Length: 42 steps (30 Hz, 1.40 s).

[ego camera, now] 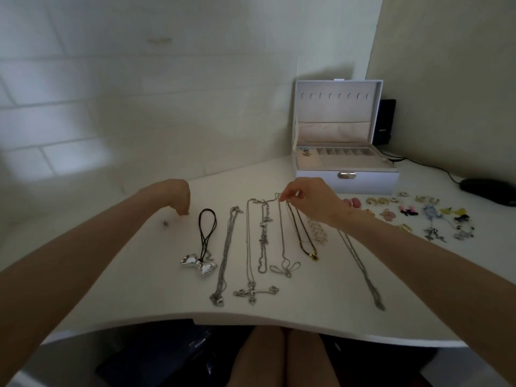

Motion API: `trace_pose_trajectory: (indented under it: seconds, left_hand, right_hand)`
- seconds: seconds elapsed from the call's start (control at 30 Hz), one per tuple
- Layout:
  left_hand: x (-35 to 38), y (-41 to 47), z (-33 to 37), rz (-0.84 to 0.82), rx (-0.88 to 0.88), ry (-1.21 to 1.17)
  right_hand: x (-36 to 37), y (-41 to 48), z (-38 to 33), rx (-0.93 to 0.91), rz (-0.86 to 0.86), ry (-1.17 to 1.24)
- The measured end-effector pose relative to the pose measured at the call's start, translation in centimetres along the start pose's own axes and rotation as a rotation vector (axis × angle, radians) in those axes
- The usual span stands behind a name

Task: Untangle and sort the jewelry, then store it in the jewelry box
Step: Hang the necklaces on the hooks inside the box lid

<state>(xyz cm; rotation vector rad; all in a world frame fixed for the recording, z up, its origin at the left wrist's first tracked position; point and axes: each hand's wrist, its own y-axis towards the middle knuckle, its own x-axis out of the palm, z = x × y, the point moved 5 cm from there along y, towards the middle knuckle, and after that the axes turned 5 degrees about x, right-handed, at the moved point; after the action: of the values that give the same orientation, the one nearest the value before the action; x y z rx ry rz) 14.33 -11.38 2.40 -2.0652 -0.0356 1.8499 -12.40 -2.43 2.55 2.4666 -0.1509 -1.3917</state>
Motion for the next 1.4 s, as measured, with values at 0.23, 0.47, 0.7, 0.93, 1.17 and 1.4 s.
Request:
trace_pose_trajectory:
  seconds: [0.23, 0.47, 0.7, 0.93, 1.17, 1.4]
  left_hand:
    - [-0.3, 0.0, 3.0, 0.09, 0.084, -0.125]
    - [1.7, 1.2, 2.7, 0.165, 0.036, -0.183]
    - [-1.2, -0.3, 4.5, 0.004, 0.188, -0.597]
    - [-4.4, -2.6, 6.5, -0.016, 0.436, -0.608]
    - [-4.4, -4.0, 3.8, -0.259, 0.553, -0.598]
    - [-5.8, -5.0, 6.6, -0.154, 0.723, -0.857]
  right_hand:
    - [-0.9, -0.4, 0.3, 0.021, -0.004, -0.019]
    - [-0.6, -0.5, 0.0, 0.014, -0.006, 0.021]
    - [0.3, 0.4, -2.0, 0.128, -0.141, 0.387]
    - [4.4, 1.3, -7.3, 0.263, -0.398, 0.755]
    - [2.4, 2.2, -7.2, 0.259, -0.353, 0.997]
    - [-2.8, 3.6, -9.1, 0.119, -0.288, 1.333]
